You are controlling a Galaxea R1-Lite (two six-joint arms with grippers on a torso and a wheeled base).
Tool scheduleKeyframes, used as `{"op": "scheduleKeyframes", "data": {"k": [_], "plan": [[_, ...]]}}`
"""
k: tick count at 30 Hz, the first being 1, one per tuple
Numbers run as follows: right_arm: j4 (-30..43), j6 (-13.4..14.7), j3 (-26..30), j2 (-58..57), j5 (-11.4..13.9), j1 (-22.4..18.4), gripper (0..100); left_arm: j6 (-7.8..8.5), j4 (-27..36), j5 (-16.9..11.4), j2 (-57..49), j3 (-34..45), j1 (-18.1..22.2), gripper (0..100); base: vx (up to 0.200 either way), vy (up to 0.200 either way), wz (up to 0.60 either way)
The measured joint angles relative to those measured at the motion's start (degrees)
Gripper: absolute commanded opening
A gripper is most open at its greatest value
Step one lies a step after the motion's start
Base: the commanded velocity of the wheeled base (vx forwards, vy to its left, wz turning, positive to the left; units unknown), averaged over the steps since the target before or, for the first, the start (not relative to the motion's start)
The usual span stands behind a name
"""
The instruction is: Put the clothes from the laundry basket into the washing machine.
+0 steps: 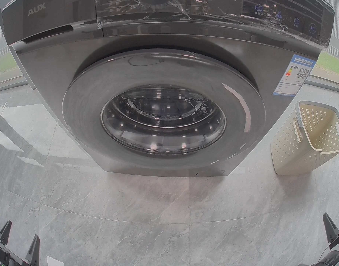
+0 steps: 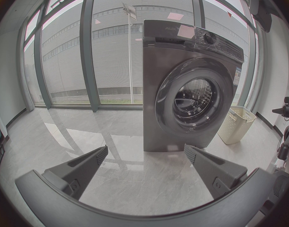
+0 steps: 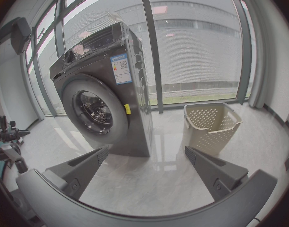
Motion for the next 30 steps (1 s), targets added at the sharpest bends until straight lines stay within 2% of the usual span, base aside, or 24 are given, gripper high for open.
{"op": "scheduleKeyframes", "data": {"k": [3, 5, 7, 11, 13, 14, 16, 21, 24, 27, 30], "plan": [[0.99, -1.26, 1.16, -3.21, 1.10, -3.66, 100, -0.11, 0.02, -0.02, 0.00, 0.00, 0.00, 100, 0.000, 0.000, 0.00], [1.02, -1.45, 1.49, -4.67, 0.37, -4.78, 100, -0.20, 0.02, 0.00, 0.00, 0.00, 0.00, 100, 0.000, 0.000, 0.00], [1.32, -1.41, 1.65, -5.60, -1.91, -5.33, 100, -0.24, 0.05, 0.00, 0.00, 0.00, -0.02, 100, 0.000, 0.000, 0.00], [3.86, -1.01, 1.78, -6.68, -8.96, -5.69, 100, -0.24, 0.05, 0.00, 0.00, 0.00, -0.05, 100, 0.000, 0.000, 0.00], [5.23, -0.43, 1.82, -6.99, -10.98, -5.72, 100, -0.27, 0.05, 0.00, 0.00, 0.00, -0.05, 100, 0.000, 0.000, 0.00], [5.42, -0.07, 1.82, -7.09, -11.23, -5.72, 100, -0.27, 0.05, 0.00, 0.00, 0.00, -0.05, 100, 0.000, 0.000, 0.00], [5.92, -0.07, 1.82, -7.29, -10.41, -5.72, 100, -0.27, 0.05, -0.02, 0.00, 0.00, -0.05, 100, 0.000, 0.000, 0.00], [8.68, -3.04, 1.84, -8.52, -5.32, -5.05, 100, -0.43, 0.05, 0.00, 0.00, 0.00, -0.05, 100, 0.000, 0.000, 0.00], [8.86, -3.06, 1.84, -9.16, -5.10, -4.51, 100, -0.68, 0.05, -0.02, 0.00, 0.00, -0.05, 100, 0.000, 0.000, 0.00], [8.73, -1.89, 1.84, -9.51, -5.97, -4.51, 100, -0.88, 0.05, 0.02, 0.00, 0.00, -0.05, 100, 0.000, 0.000, 0.00], [8.73, -2.68, 1.84, -9.70, -5.79, -4.56, 100, -1.08, 0.05, 0.04, 0.00, 0.00, -0.05, 100, 0.000, 0.000, 0.00]]}}
